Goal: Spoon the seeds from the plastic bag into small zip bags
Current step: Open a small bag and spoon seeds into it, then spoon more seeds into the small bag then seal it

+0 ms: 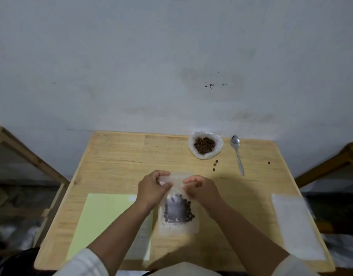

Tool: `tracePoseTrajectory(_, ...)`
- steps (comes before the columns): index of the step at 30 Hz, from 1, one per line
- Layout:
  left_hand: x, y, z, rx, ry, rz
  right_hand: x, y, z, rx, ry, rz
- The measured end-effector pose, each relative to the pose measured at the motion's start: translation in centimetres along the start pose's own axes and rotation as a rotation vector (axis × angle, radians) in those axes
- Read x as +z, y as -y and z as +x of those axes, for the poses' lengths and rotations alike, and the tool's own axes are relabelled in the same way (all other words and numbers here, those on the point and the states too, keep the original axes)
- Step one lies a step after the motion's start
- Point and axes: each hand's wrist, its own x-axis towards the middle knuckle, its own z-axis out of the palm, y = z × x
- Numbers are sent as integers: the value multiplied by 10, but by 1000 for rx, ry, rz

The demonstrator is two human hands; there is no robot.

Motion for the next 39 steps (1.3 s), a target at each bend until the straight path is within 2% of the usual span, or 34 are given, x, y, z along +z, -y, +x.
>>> tracePoseTrajectory(4,27,36,-7,-5,13,209,17,-44,-1,-6,-145,-232)
tracePoseTrajectory(6,36,46,-12,30,13,281,23,-59,2,-104,-193,-340)
tracePoseTrajectory(8,43,53,-16,127,6,329,29,-66,2,-207,-143,-523)
tracePoseTrajectory(10,50,60,-19,196,39,410,32,-73,2,-298,-116,-603)
tracePoseTrajectory(12,54,67,-20,277,89,522,35,-86,7,-384,-202,-734)
tracePoseTrajectory(15,59,69,-23,313,75,618,35,-87,3,-468,-110,-931)
tracePoseTrajectory(20,67,83,-15,434,212,981,34,-88,-5,-475,3,-1103)
tracePoseTrajectory(24,63,73,-21,370,132,971,32,-91,-6,-489,12,-1176)
tracePoseTrajectory(27,63,57,-19,414,104,925,23,-84,-8,-550,32,-1182)
tracePoseTrajectory(29,67,45,-15,423,116,916,9,-74,-10,-680,-45,-1139)
tracePoseTrajectory(31,78,32,-8,496,130,880,-11,-63,-12,-719,-116,-1091)
tracePoseTrajectory(33,96,19,-3,630,128,826,-36,-63,-9,-670,-179,-1139)
tracePoseTrajectory(36,130,-12,-6,609,188,627,-84,-78,-2,-429,-187,-1187)
tracePoseTrajectory(38,158,-30,-12,602,241,551,-122,-93,-10,-288,-312,-1174)
tracePoseTrajectory(39,174,-37,-16,654,283,576,-141,-99,-17,-214,-322,-1163)
